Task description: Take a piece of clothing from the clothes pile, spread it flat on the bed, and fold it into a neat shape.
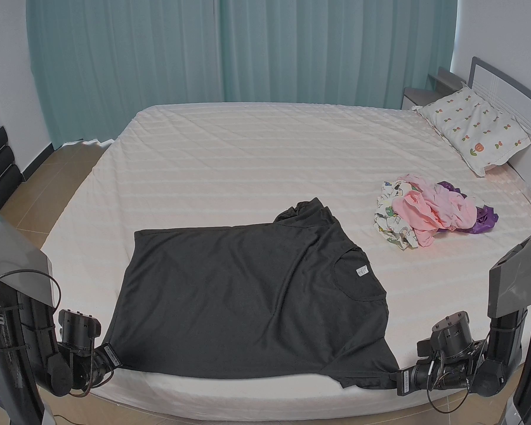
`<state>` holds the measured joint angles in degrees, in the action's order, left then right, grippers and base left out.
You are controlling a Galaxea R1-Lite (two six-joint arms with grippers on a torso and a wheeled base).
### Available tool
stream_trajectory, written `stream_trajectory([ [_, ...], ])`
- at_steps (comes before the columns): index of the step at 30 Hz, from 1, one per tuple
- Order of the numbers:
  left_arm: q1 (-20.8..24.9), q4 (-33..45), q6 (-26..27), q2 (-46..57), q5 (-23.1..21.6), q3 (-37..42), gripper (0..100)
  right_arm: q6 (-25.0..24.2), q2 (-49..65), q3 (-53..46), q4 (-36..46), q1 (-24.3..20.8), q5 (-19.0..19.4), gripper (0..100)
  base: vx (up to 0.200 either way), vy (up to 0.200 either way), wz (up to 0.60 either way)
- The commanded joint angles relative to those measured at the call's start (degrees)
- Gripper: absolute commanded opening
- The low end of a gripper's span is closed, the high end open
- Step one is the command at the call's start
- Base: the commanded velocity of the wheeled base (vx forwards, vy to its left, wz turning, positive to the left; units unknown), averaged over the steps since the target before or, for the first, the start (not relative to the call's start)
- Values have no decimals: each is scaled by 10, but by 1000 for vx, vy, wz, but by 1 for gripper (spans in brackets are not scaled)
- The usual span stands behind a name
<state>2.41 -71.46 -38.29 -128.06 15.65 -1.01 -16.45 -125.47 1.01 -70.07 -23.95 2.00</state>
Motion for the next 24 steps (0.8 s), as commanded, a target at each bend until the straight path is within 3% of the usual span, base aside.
stream_trajectory([
  [1, 0, 32, 8, 19, 2, 10, 0, 8, 0, -10, 6, 0, -1, 0, 0, 0, 0],
  [11, -1, 96, 22, 35, 1, 10, 0, 16, 2, -10, 28, 1, -2, 0, 0, 0, 0],
  [24, -3, 164, 28, 69, -43, 10, 0, 27, 20, -10, 46, 3, -15, 0, 0, 0, 0],
])
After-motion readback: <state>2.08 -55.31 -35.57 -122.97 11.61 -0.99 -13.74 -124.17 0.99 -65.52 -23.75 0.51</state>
